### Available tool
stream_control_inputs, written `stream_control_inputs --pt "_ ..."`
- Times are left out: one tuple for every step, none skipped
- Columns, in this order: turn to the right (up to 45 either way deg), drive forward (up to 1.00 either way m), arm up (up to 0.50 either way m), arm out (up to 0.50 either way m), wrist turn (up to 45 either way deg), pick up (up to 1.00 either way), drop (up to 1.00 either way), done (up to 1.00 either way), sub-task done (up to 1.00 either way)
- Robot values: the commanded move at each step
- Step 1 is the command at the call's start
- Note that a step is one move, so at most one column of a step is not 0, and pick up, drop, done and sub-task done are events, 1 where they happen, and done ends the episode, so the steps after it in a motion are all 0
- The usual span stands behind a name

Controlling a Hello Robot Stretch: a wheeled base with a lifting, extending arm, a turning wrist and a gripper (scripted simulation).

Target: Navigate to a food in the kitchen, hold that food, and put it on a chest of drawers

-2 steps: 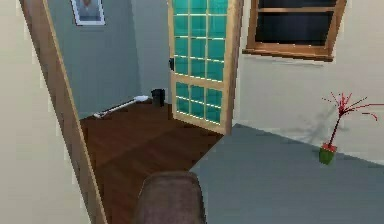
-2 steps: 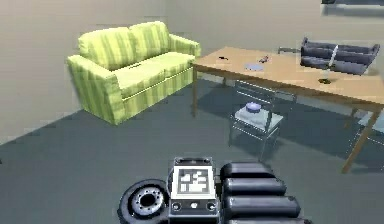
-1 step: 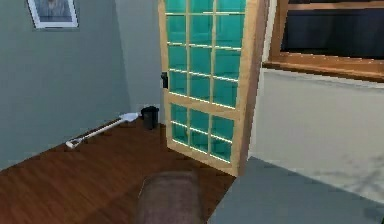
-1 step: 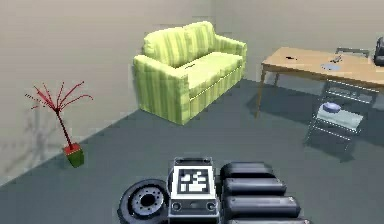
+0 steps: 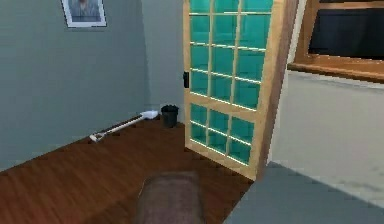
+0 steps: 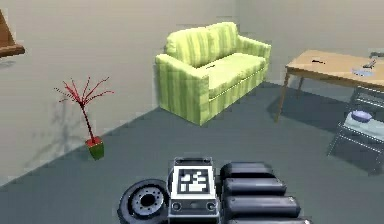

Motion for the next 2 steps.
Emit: stream_control_inputs --pt "0.0 0.35 0.00 0.00 0.0 0.00 0.00 0.00 0.00" --pt "-45.0 0.00 0.00 0.00 0.0 0.00 0.00 0.00 0.00"
